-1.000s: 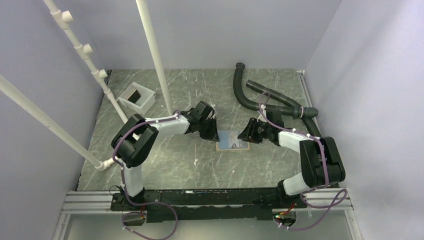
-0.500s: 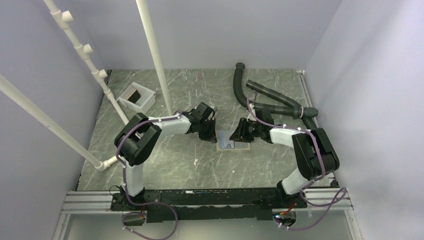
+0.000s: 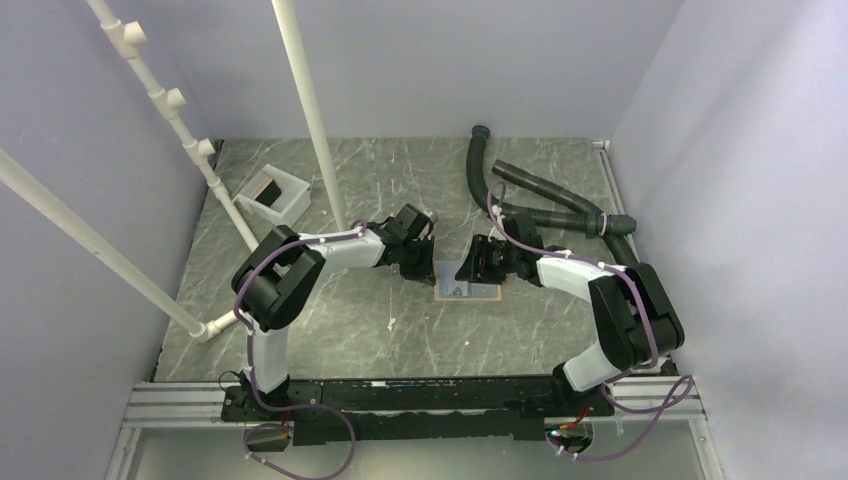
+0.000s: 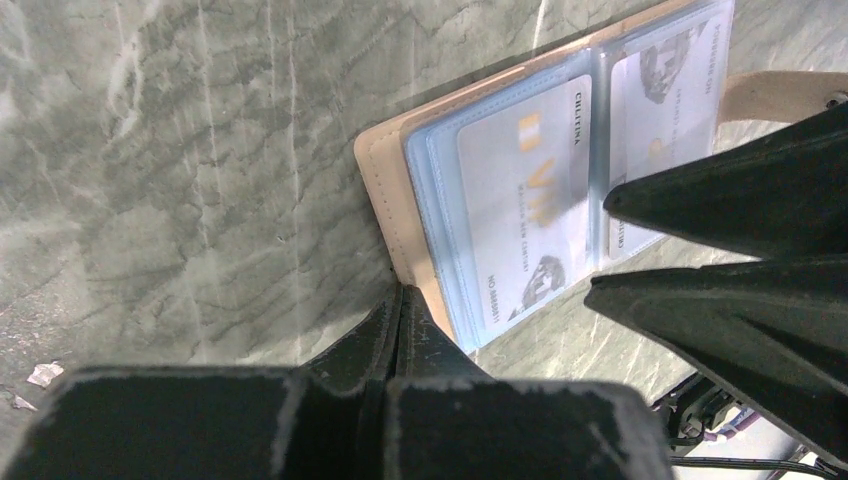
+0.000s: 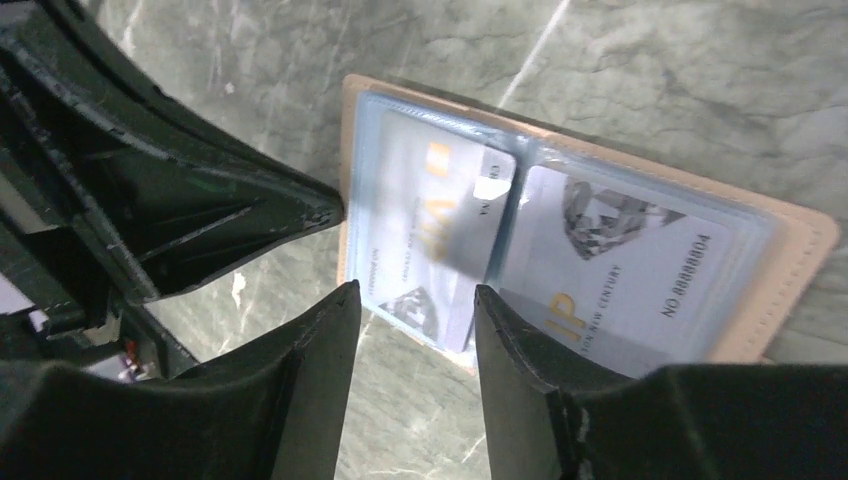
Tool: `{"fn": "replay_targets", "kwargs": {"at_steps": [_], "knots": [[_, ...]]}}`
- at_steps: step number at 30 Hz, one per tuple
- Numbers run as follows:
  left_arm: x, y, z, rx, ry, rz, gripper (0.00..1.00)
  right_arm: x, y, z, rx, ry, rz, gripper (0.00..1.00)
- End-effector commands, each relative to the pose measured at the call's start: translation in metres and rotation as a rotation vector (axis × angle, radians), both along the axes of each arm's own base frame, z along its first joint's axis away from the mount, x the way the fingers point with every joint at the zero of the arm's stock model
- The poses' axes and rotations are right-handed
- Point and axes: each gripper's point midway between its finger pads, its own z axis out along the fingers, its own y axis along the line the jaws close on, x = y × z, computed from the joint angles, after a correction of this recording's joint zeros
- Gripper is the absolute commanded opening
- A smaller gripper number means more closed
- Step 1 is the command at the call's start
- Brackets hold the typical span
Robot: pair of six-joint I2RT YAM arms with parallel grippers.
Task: Put the credit cards into the card holder
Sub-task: Insert the credit card into the card holder.
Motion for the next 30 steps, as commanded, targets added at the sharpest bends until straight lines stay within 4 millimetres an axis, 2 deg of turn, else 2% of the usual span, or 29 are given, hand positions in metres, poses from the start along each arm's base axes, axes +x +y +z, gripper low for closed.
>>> {"fn": "replay_targets", "kwargs": {"at_steps": [1,6,10,13,17,19,21,25,28,30], "knots": [[-0.006,0.011,-0.009,0.076,0.005,-0.019,0.0,0.01,-0.014,0.0,-0.105,-0.021,-0.036,0.5],[-0.006,0.009,-0.013,0.069,0.014,-0.016,0.0,0.012,-0.013,-0.01,-0.111,0.017,-0.054,0.55],[-0.006,0.009,-0.013,0.071,0.015,-0.018,0.0,0.016,0.005,-0.009,-0.021,0.014,0.001,0.56],[-0.004,0.01,-0.014,0.086,0.011,-0.023,0.0,0.023,0.022,0.01,0.07,-0.076,0.065,0.56],[0.001,0.01,-0.014,0.1,-0.005,-0.03,0.0,0.018,0.032,0.039,0.149,-0.197,0.145,0.55],[0.005,0.009,-0.011,0.097,-0.012,-0.034,0.0,0.018,0.03,0.043,0.138,-0.204,0.134,0.55],[0.007,0.009,-0.006,0.096,-0.015,-0.037,0.0,0.022,0.017,0.035,0.06,-0.182,0.07,0.55],[0.004,0.014,0.01,0.09,-0.018,-0.033,0.1,0.018,-0.007,0.02,-0.085,-0.128,0.011,0.57],[-0.002,0.015,0.021,0.066,-0.014,-0.029,0.21,0.016,-0.008,0.023,-0.09,-0.141,0.021,0.57],[-0.006,0.012,0.028,0.035,0.003,-0.027,0.24,0.017,-0.002,0.027,-0.062,-0.148,0.037,0.52]]}}
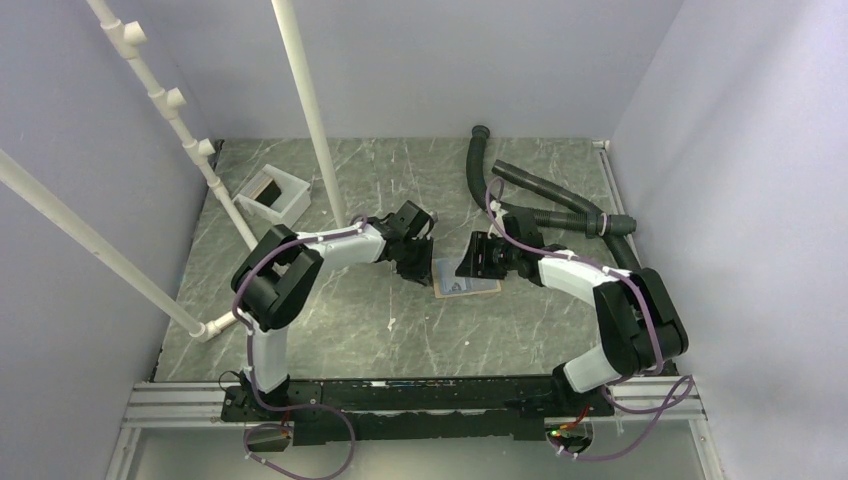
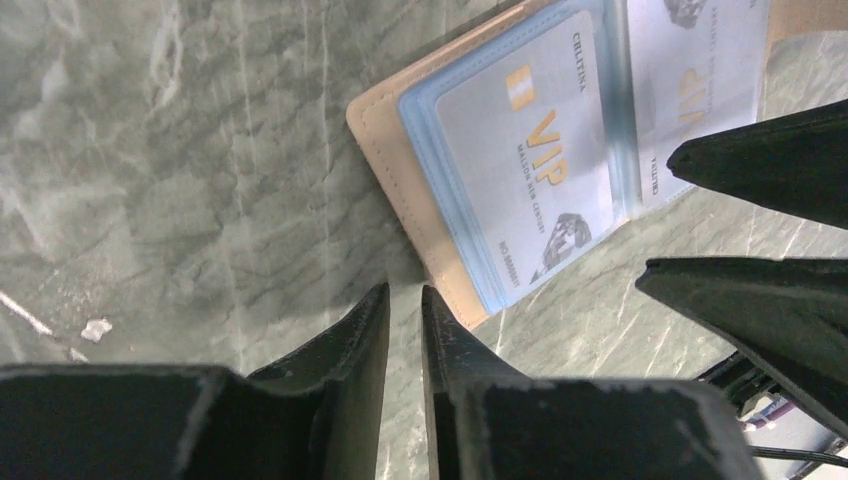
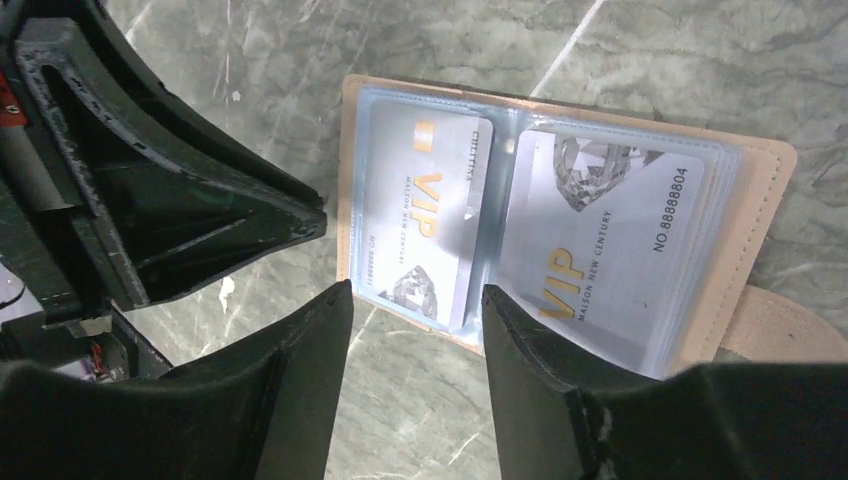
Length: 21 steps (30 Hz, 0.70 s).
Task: Put the credit cards into the card holder
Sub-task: Insert the credit card into the card holder.
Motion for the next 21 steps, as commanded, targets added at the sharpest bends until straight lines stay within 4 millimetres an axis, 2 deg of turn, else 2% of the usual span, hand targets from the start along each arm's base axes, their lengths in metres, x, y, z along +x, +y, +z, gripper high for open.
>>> {"fn": "replay_targets", "kwargs": {"at_steps": [1,4,7,10,13,21], "knots": [[-0.006,-0.001,0.029,-0.056,0.005,0.005,0.25,0.009,0.004,0.017,0.005,-0.058,0.028,0.47],[-0.012,-0.012,0.037,-0.128,0.038,0.01,0.24,0.009,0.011,0.014,0.034,-0.045,0.055,0.38],[-0.013,-0.02,0.04,-0.179,0.057,0.028,0.18,0.009,0.014,0.009,0.046,-0.029,0.061,0.28],[-0.009,-0.026,0.042,-0.223,0.065,0.054,0.17,0.008,0.013,0.002,0.038,-0.008,0.053,0.18],[-0.006,-0.03,0.044,-0.28,0.087,0.09,0.17,0.008,0.01,-0.007,0.018,0.012,0.035,0.13],[0.002,-0.031,0.045,-0.352,0.104,0.16,0.34,0.006,0.002,-0.033,-0.036,0.08,-0.004,0.07]]}}
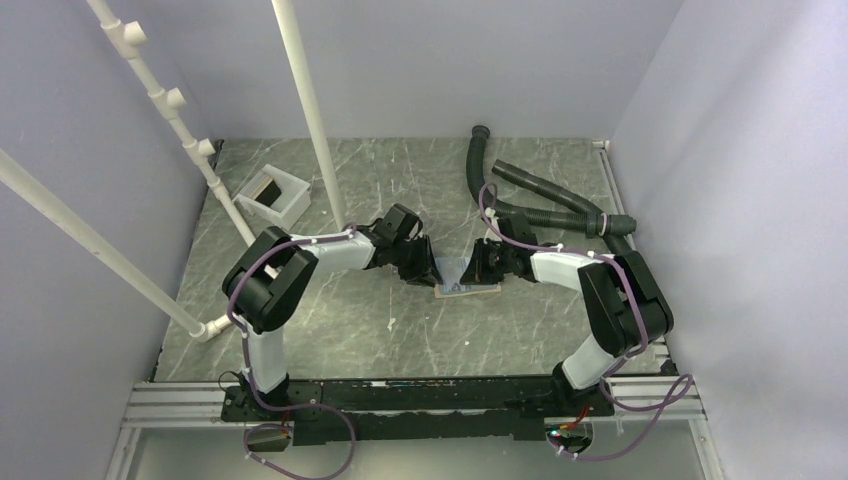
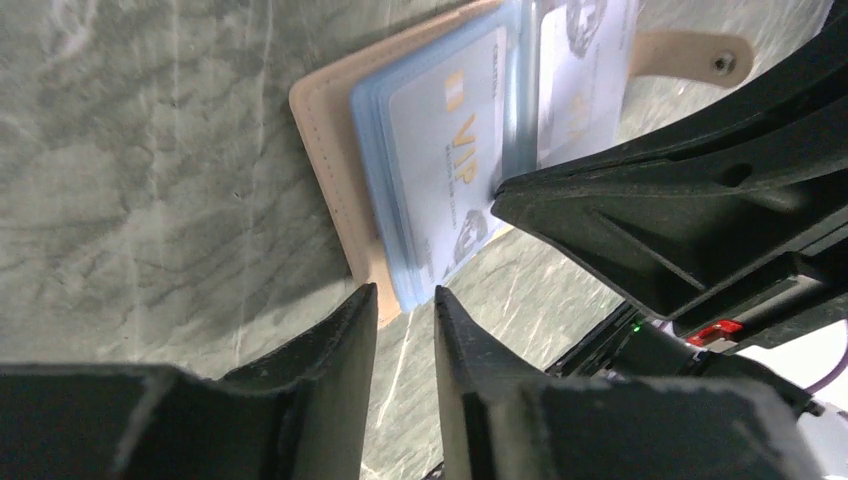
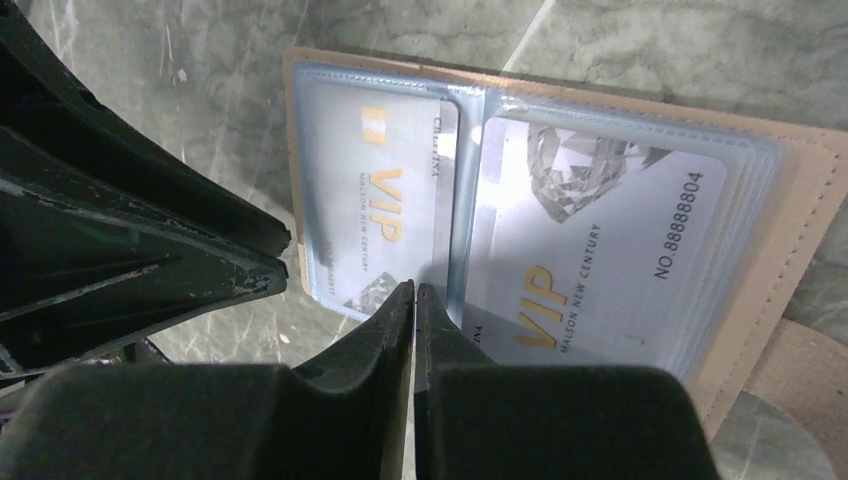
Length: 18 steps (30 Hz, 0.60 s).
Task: Put the credit cards into the card holder
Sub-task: Insert the credit card into the card holder.
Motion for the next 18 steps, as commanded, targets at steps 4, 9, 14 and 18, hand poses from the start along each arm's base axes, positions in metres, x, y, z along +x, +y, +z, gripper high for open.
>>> {"fn": "replay_targets", "kwargs": {"at_steps": [4,9,14,18], "knots": [[0.017,-0.017,0.027,-0.12,-0.04,0.036,0.36,0.013,-0.005,-0.01,-0.044,-0.005,-0.043,0.05],[0.022,-0.02,0.025,-0.127,-0.052,0.038,0.38,0.013,-0.008,-0.011,-0.045,0.002,-0.05,0.04],[0.024,-0.021,0.021,-0.116,-0.051,0.034,0.38,0.013,-0.008,-0.009,-0.04,-0.004,-0.047,0.04],[0.024,-0.021,0.016,-0.105,-0.044,0.031,0.37,0.013,-0.007,-0.008,-0.034,-0.007,-0.044,0.04]]}}
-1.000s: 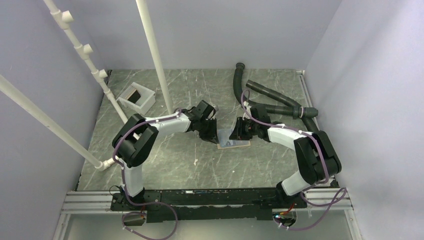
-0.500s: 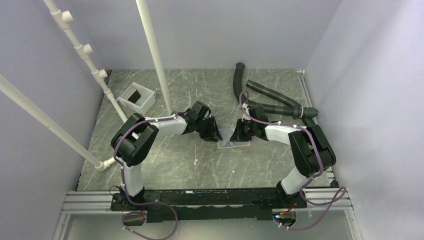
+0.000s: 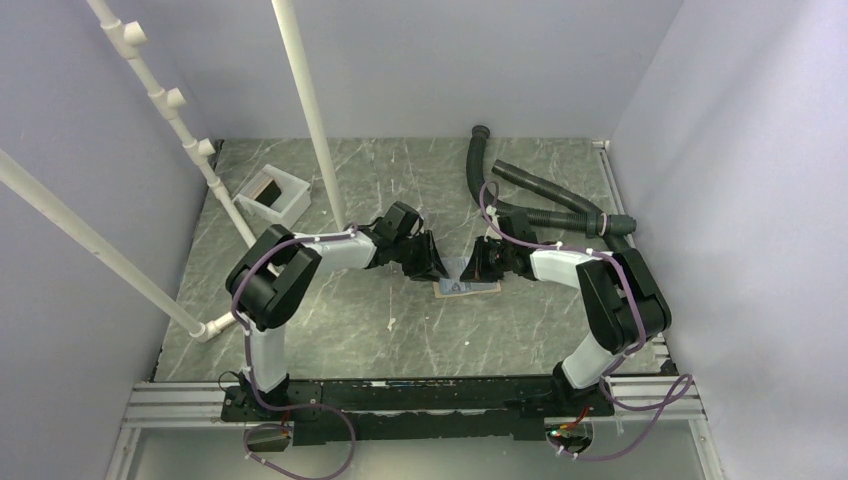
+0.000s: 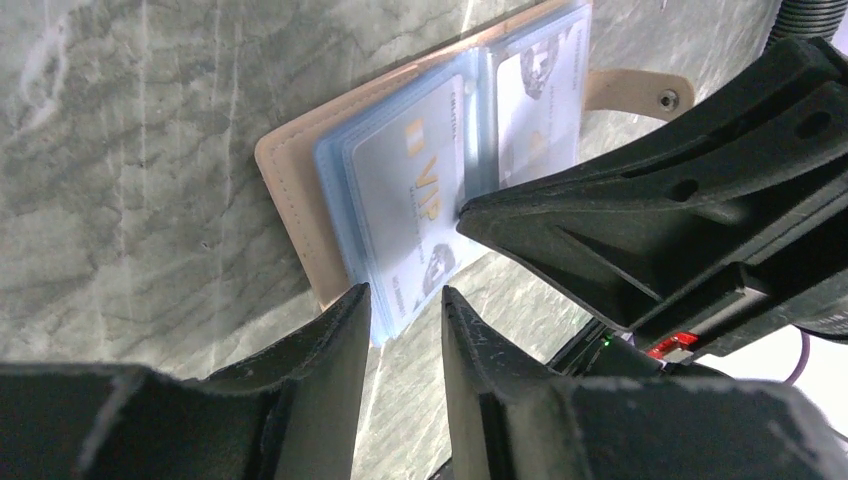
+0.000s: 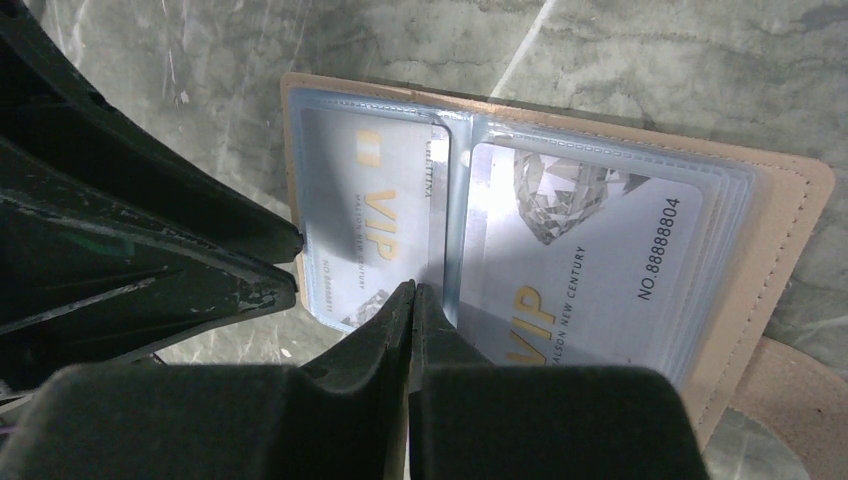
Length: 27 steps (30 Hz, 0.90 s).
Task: Put the credit cards into the card holder
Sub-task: Insert the credit card into the card holder.
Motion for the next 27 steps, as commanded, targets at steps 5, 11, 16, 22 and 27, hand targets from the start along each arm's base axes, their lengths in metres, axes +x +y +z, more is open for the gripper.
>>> {"fn": "replay_targets", "kwargs": {"at_steps": [5,11,16,22,27], "knots": [[0.011,-0.013,0.006,-0.038,-0.032,-0.015,0.36,0.004,-0.006,-0.007,-0.037,-0.004,-0.015,0.04],[0.013,-0.015,0.005,-0.043,-0.039,-0.02,0.3,0.004,-0.005,-0.006,-0.033,-0.006,-0.012,0.04],[0.015,-0.018,0.009,-0.05,-0.05,-0.027,0.25,0.003,-0.005,-0.008,-0.034,0.001,-0.01,0.04],[0.015,-0.027,0.024,-0.073,-0.085,-0.066,0.24,0.004,-0.004,-0.006,-0.03,-0.001,-0.005,0.04],[0.01,-0.037,0.025,-0.099,-0.069,-0.096,0.23,0.003,-0.004,-0.004,-0.028,-0.005,-0.002,0.05]]}}
